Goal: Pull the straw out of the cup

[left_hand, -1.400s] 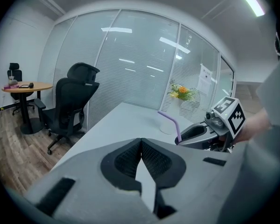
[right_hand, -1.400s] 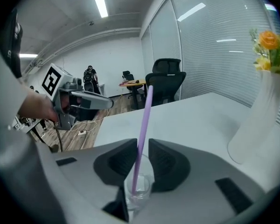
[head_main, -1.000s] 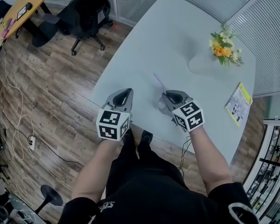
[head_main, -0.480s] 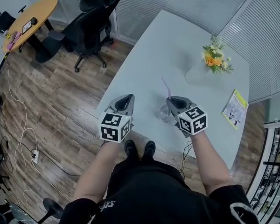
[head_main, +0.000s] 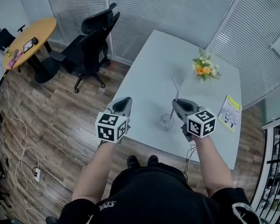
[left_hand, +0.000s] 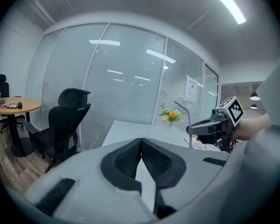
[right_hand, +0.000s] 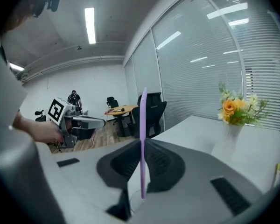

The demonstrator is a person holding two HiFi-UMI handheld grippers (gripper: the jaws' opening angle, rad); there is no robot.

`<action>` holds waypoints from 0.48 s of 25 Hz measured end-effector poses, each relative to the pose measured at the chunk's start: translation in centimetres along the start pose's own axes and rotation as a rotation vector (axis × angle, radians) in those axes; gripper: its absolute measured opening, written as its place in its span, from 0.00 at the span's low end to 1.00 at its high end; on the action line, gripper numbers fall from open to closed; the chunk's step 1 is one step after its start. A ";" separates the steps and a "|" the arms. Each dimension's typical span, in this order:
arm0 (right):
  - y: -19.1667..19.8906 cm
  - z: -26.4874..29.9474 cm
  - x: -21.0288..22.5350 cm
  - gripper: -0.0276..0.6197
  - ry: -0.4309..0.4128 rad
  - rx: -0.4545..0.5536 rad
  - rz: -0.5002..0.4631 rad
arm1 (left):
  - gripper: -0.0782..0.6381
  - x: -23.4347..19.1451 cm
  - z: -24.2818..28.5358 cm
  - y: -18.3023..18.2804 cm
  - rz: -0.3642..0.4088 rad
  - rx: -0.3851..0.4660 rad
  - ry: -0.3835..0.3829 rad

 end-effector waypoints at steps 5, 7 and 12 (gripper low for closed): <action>-3.0 -2.7 -0.4 0.08 0.014 0.110 0.015 | 0.12 0.0 -0.6 -2.4 0.023 0.031 -0.003; -4.2 -4.0 -0.4 0.08 0.019 0.149 0.002 | 0.12 0.5 -0.7 -3.2 0.036 0.042 -0.004; -6.6 -8.8 0.2 0.08 0.037 0.237 -0.021 | 0.12 3.1 0.0 -5.1 0.077 0.068 -0.012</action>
Point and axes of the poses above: the fingertips, and each gripper's own axes: z forward along the fingers, x to its right, y out of its underside, the point moved 6 cm from there along -z, backward along the fingers, and after that the axes turned 3 degrees about -y, right-handed, at the moved point
